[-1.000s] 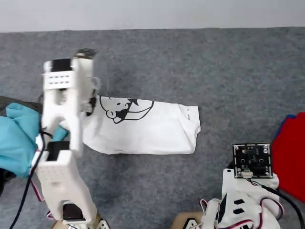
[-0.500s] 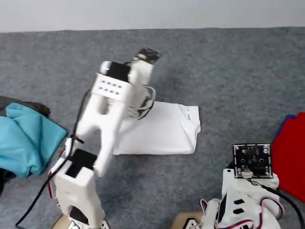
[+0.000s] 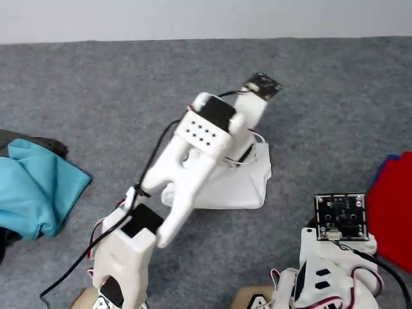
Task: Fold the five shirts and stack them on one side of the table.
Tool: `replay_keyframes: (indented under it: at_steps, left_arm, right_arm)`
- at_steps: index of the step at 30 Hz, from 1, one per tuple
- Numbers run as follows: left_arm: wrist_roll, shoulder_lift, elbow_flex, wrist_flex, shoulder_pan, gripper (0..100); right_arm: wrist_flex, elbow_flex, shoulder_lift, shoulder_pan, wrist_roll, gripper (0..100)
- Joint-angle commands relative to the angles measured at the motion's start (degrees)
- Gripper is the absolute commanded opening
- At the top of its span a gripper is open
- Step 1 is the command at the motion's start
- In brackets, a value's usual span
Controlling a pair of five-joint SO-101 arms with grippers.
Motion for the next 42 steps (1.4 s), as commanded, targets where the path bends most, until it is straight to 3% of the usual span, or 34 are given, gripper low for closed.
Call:
replay_keyframes:
  at_steps: [1,19,24,31,38,42]
  left_arm:
    - [0.4,1.7,-5.6,1.1,2.0,1]
    - [0.4,14.7,-19.4,1.1,5.5,1]
    - [0.4,14.5,-19.4,1.3,5.2,17]
    - [-1.3,7.5,-19.0,1.3,4.7,18]
    - [-1.9,1.6,-19.0,1.3,-4.3,18]
    - [-2.0,2.4,-18.9,1.3,-11.7,11]
  right_arm:
    - [0.1,-0.3,0.0,0.7,0.6,0.9]
    - [0.2,-0.3,0.0,0.7,0.6,0.9]
    - [0.2,-0.2,0.0,0.7,0.6,0.9]
    - [0.1,-0.2,0.0,0.7,0.6,0.9]
    - [-0.3,0.9,0.0,0.7,0.6,0.9]
    - [-0.3,1.0,0.0,0.7,0.6,0.9]
